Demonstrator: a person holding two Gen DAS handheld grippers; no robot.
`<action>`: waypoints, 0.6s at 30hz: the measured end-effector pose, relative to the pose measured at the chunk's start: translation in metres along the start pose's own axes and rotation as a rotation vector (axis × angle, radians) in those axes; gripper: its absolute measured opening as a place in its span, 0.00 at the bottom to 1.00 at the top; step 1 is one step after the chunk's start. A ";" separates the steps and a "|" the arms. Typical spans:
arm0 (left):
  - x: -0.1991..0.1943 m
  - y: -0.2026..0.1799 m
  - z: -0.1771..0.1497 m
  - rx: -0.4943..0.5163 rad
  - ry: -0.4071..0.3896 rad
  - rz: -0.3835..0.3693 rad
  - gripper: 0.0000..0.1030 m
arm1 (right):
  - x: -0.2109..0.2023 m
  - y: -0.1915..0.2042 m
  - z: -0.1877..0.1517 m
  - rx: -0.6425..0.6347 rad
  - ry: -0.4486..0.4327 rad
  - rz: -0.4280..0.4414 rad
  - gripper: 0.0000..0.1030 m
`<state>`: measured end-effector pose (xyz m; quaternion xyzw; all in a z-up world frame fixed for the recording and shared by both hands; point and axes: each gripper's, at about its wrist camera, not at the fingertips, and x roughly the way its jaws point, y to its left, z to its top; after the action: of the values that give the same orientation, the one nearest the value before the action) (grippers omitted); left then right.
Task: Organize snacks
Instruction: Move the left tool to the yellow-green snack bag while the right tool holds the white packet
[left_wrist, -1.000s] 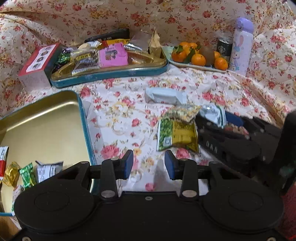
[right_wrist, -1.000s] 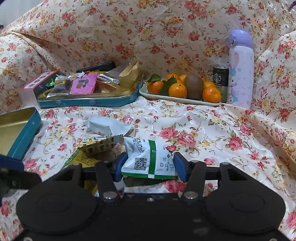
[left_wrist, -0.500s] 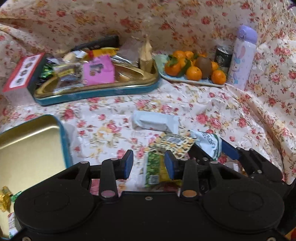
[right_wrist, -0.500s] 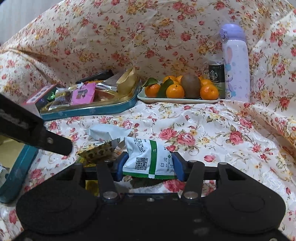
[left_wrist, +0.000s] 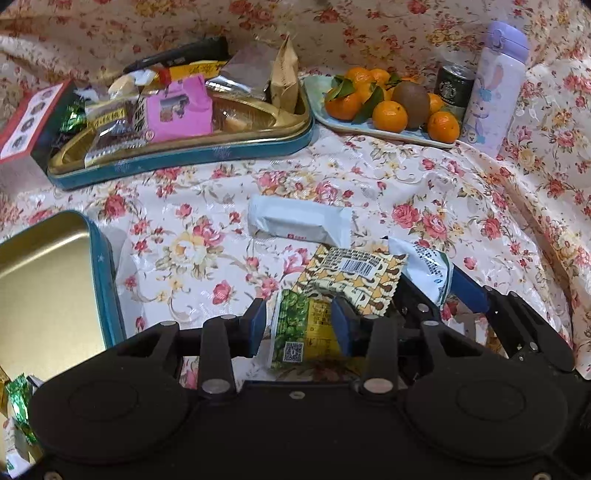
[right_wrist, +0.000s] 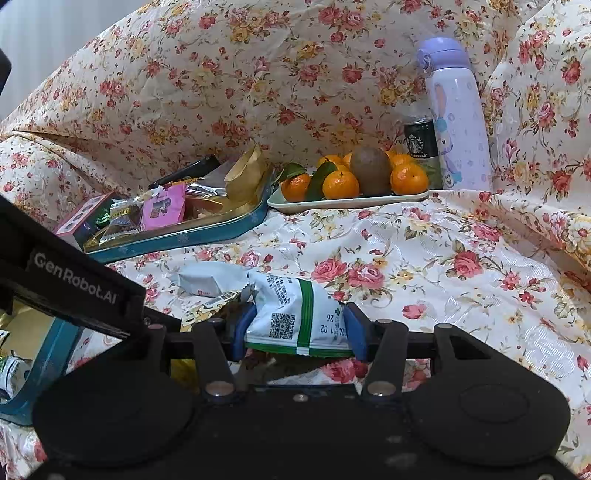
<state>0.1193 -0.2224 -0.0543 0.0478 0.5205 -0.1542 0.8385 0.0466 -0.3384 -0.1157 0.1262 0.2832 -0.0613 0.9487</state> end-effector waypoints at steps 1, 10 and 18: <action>-0.001 0.002 -0.001 -0.005 0.004 -0.002 0.48 | 0.000 0.000 0.000 -0.002 0.001 -0.001 0.52; -0.010 0.017 -0.010 0.002 0.002 0.028 0.45 | 0.000 0.000 0.000 0.003 0.002 -0.001 0.52; 0.002 0.010 0.014 -0.027 0.022 -0.008 0.45 | 0.000 0.005 0.000 -0.039 0.001 -0.029 0.52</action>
<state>0.1354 -0.2171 -0.0501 0.0361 0.5318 -0.1498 0.8327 0.0473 -0.3337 -0.1149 0.1035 0.2866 -0.0696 0.9499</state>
